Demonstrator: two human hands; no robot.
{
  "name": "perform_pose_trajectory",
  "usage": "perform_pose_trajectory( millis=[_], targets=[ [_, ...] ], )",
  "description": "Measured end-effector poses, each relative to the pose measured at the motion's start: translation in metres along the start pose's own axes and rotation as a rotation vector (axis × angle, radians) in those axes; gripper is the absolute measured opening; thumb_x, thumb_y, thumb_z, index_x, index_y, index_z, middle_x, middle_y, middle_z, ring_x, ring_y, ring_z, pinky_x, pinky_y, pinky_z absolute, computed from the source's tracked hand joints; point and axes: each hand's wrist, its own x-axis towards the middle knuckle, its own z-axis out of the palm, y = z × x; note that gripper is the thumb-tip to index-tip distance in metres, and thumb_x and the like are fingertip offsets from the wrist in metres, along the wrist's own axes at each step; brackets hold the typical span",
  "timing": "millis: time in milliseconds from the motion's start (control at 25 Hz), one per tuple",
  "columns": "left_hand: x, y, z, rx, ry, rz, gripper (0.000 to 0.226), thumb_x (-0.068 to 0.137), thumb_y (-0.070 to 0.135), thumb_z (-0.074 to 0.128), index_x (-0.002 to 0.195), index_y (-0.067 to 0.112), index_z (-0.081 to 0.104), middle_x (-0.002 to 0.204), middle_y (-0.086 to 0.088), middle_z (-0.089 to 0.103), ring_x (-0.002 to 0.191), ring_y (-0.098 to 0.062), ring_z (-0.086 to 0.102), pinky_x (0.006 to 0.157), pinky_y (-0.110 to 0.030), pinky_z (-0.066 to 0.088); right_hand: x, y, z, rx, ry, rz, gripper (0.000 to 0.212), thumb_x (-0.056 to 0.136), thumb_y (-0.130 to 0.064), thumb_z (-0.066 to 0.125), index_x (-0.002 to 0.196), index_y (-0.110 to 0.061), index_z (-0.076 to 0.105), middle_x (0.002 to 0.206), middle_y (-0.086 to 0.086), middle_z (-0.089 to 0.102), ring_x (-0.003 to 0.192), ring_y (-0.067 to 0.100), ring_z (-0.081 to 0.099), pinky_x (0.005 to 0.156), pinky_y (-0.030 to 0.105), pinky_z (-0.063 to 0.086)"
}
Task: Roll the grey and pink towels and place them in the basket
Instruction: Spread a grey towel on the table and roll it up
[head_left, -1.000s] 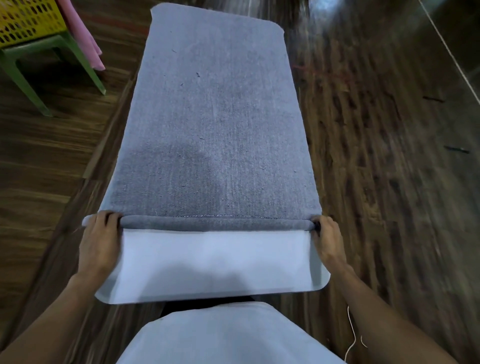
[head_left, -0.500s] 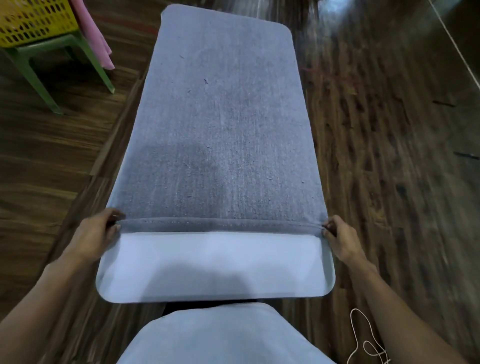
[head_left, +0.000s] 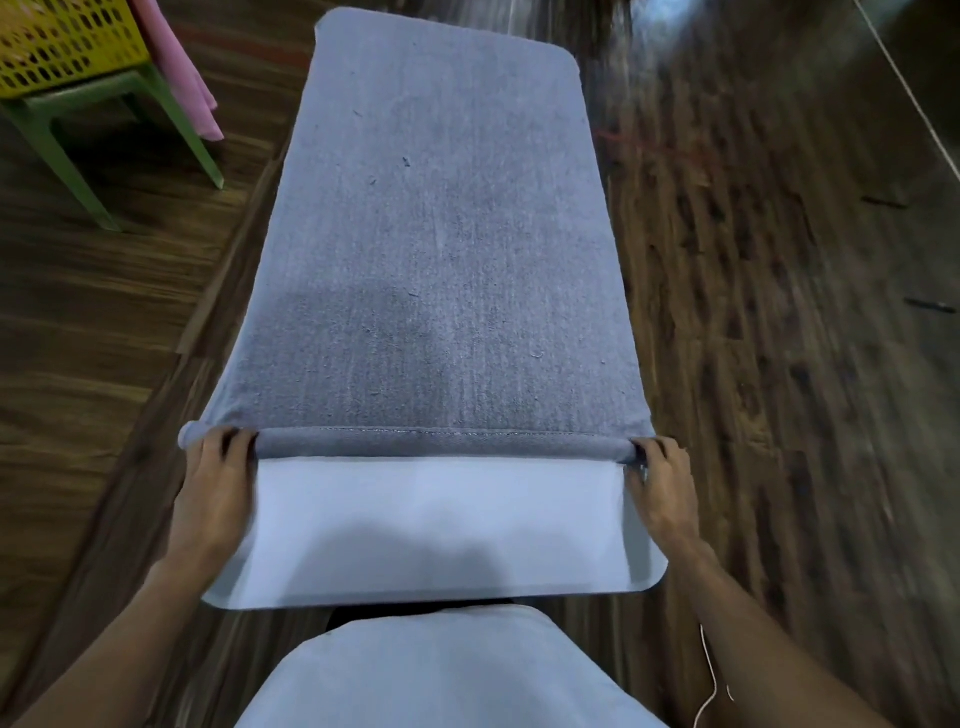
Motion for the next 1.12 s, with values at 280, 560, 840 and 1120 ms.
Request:
perform_pose_trajectory(
  millis=[280,560,840,1120],
  targets=[
    [0.011,-0.012,-0.014,0.095,-0.058,0.135,0.032,0.086,0.000,0.056,0.116,0.008,0.060,0.115,-0.013,0.056,0.106,-0.033,0.047,0.084,-0.051,0.047,0.005,-0.004,-0.011,-0.082,-0.053,0.013,0.032,0.094,-0.002,0.048,0.121,-0.010,0.062,0.113,0.008,0.061,0.106,0.027,0.051,0.091,0.042,0.047],
    [0.038,-0.024,-0.040,0.015,-0.247,0.165,0.028,0.079,-0.005,0.067,0.106,0.006,0.069,0.102,-0.012,0.071,0.094,-0.030,0.067,0.081,-0.038,0.049,0.026,0.011,-0.034,0.028,-0.279,0.041,0.017,0.091,-0.005,0.060,0.101,-0.018,0.066,0.102,0.003,0.068,0.094,0.022,0.063,0.082,0.037,0.053],
    [0.045,-0.010,-0.020,0.130,0.035,0.180,0.015,0.078,-0.003,0.070,0.092,0.001,0.073,0.091,-0.017,0.059,0.079,-0.038,0.053,0.075,-0.047,0.049,0.021,-0.014,-0.018,-0.106,0.032,0.034,0.021,0.090,-0.003,0.058,0.102,-0.015,0.070,0.105,0.009,0.057,0.097,0.031,0.050,0.084,0.043,0.047],
    [0.007,0.013,-0.008,-0.012,-0.038,0.046,0.032,0.093,0.014,0.052,0.124,0.005,0.053,0.129,-0.018,0.042,0.120,-0.038,0.038,0.096,-0.060,0.042,0.007,-0.003,-0.008,0.071,-0.032,-0.025,0.034,0.088,-0.001,0.062,0.121,-0.009,0.060,0.124,0.011,0.053,0.112,0.028,0.047,0.095,0.039,0.046]
  ],
)
